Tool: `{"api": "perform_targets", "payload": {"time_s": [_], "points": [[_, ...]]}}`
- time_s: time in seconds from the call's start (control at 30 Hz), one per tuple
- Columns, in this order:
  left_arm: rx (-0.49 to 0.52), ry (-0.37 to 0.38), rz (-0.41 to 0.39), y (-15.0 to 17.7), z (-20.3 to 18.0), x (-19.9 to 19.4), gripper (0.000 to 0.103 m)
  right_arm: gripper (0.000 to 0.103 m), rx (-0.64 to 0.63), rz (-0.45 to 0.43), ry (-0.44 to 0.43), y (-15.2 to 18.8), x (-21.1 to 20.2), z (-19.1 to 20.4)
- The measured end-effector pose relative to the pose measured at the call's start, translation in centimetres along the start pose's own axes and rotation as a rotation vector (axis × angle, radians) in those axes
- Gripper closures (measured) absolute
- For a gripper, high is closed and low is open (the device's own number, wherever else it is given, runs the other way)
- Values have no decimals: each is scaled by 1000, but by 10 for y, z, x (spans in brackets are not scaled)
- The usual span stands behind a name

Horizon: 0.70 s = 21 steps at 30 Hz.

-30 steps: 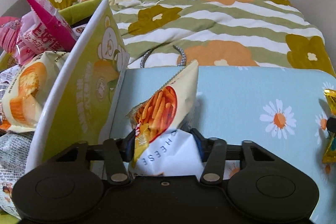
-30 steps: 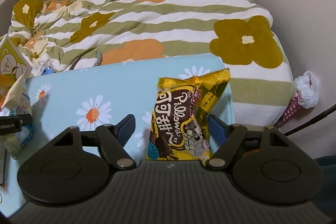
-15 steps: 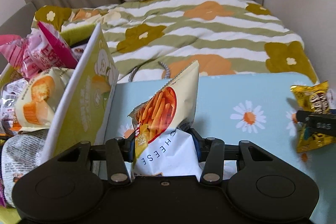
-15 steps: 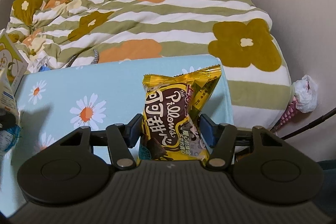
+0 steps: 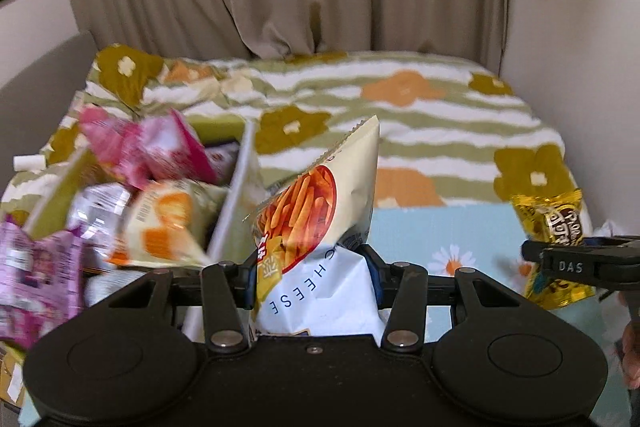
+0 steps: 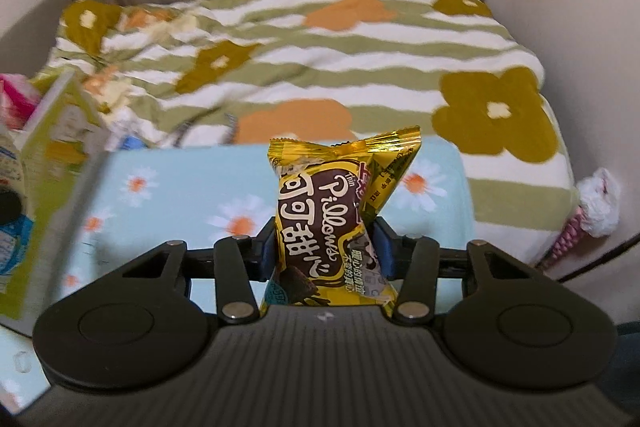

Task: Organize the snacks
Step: 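Carry the cheese bag and gold Pillows bag over the box with both grippers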

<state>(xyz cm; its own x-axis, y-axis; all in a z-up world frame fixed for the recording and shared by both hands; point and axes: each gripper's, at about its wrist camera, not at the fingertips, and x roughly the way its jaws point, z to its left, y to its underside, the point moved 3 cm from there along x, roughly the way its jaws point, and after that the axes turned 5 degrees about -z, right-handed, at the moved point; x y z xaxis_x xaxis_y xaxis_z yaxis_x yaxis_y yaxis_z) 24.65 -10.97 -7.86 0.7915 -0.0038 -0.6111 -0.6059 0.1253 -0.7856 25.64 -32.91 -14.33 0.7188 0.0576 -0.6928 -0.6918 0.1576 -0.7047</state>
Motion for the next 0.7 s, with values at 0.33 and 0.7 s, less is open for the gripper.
{"api": "perform_targets", "payload": {"time_s": [0.33, 0.7], "points": [[-25, -73, -135, -31, 79, -56, 51, 41, -19, -102, -214, -39, -60, 99], [-7, -46, -121, -59, 190, -38, 50, 41, -22, -144, -304, -58, -82, 244]]}}
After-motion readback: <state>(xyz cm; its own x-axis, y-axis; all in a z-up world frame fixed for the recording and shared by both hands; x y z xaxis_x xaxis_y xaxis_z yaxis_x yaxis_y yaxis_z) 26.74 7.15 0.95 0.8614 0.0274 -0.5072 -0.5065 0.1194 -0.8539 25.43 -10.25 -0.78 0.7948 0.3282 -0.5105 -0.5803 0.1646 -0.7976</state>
